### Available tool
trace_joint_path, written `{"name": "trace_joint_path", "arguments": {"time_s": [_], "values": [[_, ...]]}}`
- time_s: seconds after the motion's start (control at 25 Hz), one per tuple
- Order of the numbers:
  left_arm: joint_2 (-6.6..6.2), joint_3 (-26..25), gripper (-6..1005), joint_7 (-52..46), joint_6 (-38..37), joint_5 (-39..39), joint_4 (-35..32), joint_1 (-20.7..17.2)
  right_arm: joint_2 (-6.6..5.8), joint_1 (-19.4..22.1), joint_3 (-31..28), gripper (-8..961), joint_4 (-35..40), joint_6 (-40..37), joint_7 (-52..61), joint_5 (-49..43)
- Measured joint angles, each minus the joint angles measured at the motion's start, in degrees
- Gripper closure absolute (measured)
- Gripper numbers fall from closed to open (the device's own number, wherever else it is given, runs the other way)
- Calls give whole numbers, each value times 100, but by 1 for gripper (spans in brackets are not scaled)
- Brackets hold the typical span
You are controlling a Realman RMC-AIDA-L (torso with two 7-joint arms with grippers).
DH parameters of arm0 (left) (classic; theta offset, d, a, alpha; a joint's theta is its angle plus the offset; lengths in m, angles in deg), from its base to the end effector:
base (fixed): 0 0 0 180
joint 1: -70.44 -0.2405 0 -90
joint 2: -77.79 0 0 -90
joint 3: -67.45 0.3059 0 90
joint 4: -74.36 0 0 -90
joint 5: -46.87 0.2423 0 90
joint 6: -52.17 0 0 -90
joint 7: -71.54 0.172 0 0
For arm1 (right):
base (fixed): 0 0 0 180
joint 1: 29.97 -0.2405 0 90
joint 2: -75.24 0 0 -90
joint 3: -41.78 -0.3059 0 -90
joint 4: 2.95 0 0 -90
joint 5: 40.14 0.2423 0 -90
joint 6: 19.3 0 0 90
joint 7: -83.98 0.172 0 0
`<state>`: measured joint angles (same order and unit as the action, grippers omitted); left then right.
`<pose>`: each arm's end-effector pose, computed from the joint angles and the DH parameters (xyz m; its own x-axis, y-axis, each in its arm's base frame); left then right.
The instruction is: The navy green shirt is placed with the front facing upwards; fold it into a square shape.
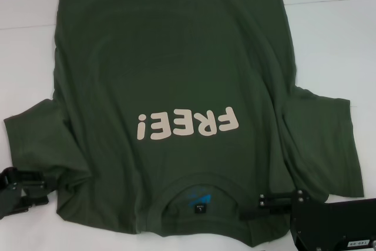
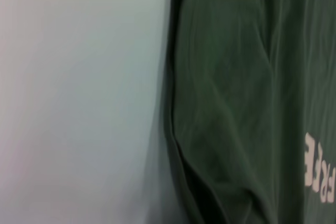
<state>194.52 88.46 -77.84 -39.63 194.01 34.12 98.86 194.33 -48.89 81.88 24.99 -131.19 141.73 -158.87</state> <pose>-0.4094 0.3380 -0.0146 -0.2765 0.9248 0.2614 0.9601 0.2539 0.1172 0.3388 0.2400 -0.0705 0.7396 -0.2798 -0.6121 -0.2530 -0.9584 0.1324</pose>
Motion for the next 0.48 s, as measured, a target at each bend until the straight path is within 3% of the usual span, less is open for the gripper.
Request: {"name": "trace_joint_path", "arguments": {"time_s": [0.16, 0.48], "values": [[9, 30, 459, 7, 28, -17, -58, 12, 0, -3, -2, 252, 0, -5, 0, 6], [-6, -110, 792, -6, -43, -25, -164, -6, 0, -22, -2, 252, 0, -17, 0, 9]]}}
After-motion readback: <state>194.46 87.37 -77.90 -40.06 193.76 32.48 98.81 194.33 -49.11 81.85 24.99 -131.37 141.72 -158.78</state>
